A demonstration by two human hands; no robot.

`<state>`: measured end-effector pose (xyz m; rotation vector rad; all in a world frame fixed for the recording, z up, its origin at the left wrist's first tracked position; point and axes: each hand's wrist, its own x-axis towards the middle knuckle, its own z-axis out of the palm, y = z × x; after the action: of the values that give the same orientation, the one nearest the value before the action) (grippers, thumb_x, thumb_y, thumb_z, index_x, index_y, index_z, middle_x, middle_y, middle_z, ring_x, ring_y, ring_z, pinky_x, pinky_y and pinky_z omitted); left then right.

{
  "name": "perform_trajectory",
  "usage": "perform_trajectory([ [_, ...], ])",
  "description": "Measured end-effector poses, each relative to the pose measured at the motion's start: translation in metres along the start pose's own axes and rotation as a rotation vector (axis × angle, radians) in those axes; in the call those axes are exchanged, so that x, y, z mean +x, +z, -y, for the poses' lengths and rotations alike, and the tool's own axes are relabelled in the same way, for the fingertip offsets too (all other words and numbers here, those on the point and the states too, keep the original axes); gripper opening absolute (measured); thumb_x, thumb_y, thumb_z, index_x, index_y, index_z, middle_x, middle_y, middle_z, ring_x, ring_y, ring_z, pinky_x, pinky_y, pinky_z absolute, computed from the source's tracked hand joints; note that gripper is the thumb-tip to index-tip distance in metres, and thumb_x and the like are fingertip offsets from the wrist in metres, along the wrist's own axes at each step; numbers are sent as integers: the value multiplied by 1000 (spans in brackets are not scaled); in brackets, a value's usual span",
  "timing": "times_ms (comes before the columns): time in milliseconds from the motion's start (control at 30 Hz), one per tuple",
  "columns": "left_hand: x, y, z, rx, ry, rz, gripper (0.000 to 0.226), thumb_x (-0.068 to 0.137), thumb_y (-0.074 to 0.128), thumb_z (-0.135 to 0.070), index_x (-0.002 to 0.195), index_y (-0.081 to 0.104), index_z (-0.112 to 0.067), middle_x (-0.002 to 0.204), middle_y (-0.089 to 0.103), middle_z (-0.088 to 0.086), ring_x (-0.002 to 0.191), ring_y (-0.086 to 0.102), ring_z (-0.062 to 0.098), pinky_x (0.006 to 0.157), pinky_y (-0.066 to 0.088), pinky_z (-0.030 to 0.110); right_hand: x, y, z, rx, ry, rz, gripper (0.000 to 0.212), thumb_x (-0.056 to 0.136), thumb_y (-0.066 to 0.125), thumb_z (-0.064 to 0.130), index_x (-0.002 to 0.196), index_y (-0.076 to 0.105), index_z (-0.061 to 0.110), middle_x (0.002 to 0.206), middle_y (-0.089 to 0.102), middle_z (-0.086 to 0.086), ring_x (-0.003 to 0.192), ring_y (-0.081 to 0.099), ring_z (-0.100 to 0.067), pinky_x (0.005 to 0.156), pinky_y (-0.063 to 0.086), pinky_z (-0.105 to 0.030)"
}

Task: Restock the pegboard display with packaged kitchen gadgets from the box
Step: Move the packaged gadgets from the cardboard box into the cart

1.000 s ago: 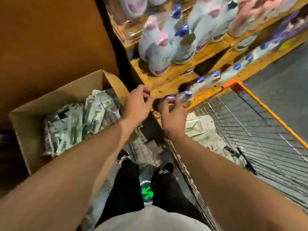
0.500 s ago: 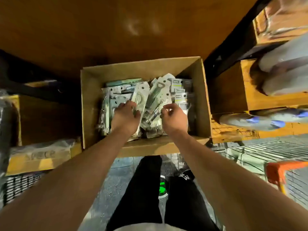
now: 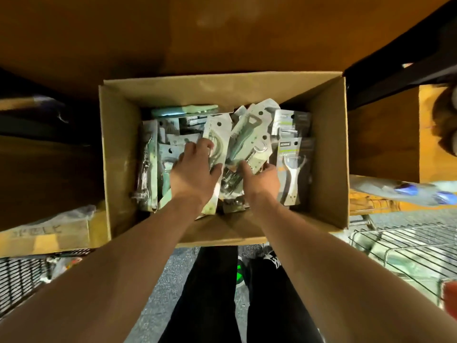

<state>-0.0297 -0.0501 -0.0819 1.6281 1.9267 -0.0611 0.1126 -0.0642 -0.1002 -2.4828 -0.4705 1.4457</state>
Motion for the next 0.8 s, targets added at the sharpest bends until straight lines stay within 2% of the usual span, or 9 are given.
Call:
perform_trajectory([
  [100,2,0,7,-141,-43,-28,37,99,67,-41,127,44,-38,122,54,-6,95,64,19,77,58,40,1,2,3,12,-12,-7,97,83,67,72,154,34,15,144,57,-7,125,59,-29,100,48,-38],
  [233,3,-5,17,-220,-43,-38,35,101,65,-40,133,49,-36,120,53,-11,92,58,9,74,50,31,2,1,16,75,-14,28,70,85,74,61,133,49,16,110,60,4,102,59,-20,86,44,-31],
  [400,6,-7,21,-302,-80,-48,37,99,68,-39,133,53,-33,115,53,-13,91,56,6,76,46,28,2,6,17,163,-63,25,49,90,77,42,127,51,22,114,68,2,102,66,-20,94,53,-35],
  [467,6,-5,21,-323,-82,-51,37,99,68,-39,132,53,-33,114,55,-12,93,57,8,77,47,29,1,6,15,176,-53,30,46,92,76,41,125,50,22,112,68,1,93,67,-17,82,56,-31],
  [533,6,-4,20,-323,-84,-52,36,99,68,-40,132,53,-33,113,56,-12,94,57,9,77,46,28,0,4,14,186,-33,45,41,95,73,40,121,47,22,105,65,1,80,62,-8,58,46,-17],
  [600,5,-3,19,-324,-85,-60,37,100,68,-39,133,52,-33,114,57,-11,96,59,11,77,46,29,-1,0,12,186,-32,50,37,96,71,38,118,45,22,100,61,5,74,56,-2,50,37,-12],
  [667,3,-2,18,-324,-83,-61,41,100,67,-40,137,50,-33,116,57,-10,95,59,12,77,47,30,-3,-4,11,190,-50,49,36,97,70,35,115,41,24,93,55,12,75,52,0,57,39,-14],
  [700,1,-2,17,-320,-79,-61,42,101,66,-40,139,50,-33,117,57,-9,95,59,12,76,47,30,-5,-7,11,178,-72,35,36,98,70,33,115,39,24,92,53,13,76,51,-1,65,43,-17],
  [800,-3,-1,11,-316,-64,-61,44,101,65,-40,141,48,-33,119,57,-8,97,59,13,78,49,32,-10,-14,10,163,-128,-29,41,97,69,32,124,43,16,104,62,1,91,62,-17,91,51,-35],
])
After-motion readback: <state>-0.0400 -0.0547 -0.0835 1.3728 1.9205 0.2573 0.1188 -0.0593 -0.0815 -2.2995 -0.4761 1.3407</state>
